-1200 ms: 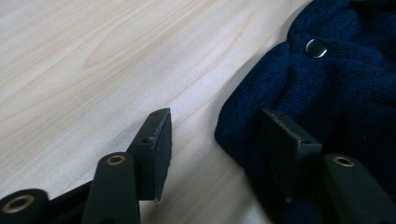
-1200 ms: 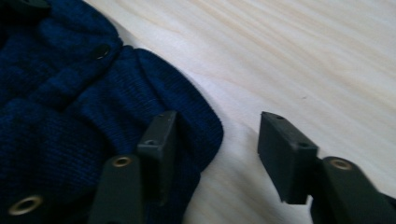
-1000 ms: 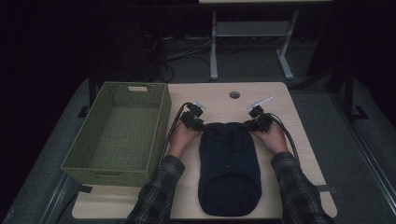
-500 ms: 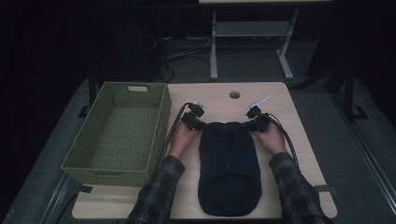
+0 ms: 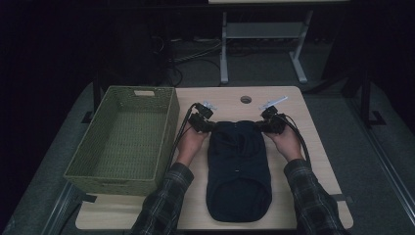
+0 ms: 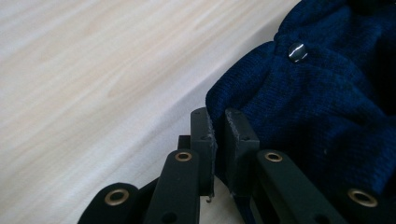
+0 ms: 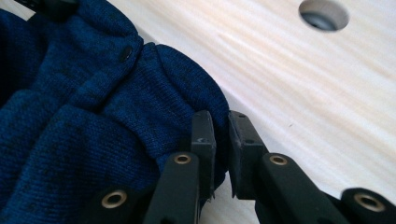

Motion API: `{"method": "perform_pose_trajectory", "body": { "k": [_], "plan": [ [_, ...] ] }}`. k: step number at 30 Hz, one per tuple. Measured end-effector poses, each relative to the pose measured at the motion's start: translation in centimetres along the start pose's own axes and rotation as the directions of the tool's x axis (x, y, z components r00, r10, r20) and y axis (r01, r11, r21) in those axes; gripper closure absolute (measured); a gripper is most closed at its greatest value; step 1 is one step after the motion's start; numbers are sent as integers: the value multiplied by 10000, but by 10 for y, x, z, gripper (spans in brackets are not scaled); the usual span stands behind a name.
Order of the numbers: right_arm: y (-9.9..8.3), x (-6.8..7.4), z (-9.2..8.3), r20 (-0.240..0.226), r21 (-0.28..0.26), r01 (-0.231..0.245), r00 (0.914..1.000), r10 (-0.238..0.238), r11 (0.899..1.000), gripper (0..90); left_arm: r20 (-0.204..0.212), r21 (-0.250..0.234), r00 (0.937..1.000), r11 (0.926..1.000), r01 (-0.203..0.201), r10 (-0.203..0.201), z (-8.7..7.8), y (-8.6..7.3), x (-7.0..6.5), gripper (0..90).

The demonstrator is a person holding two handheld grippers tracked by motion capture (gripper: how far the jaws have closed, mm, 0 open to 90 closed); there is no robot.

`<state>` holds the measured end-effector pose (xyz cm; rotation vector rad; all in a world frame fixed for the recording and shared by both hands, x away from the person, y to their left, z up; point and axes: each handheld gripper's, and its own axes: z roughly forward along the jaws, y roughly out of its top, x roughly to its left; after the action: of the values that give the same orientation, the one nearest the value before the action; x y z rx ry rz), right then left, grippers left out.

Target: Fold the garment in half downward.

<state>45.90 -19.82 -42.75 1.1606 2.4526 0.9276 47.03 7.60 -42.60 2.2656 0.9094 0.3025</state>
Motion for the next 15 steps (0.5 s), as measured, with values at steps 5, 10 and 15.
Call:
{"method": "perform_pose_trajectory", "body": {
  "k": [5,10,15],
  "plan": [
    [9,1,-12,40,-273,42,10000,-41,9996,817,-174,-392,9998,9992,-42,35,-12,11,2,832],
    [20,0,-24,206,-675,258,9995,-244,9974,816,-246,-666,9997,9978,-42,25,-20,22,7,832],
    [27,-3,-30,273,-982,258,9994,-232,9948,815,-291,-965,9996,9953,11,-39,-26,26,7,831]
  ]
}}
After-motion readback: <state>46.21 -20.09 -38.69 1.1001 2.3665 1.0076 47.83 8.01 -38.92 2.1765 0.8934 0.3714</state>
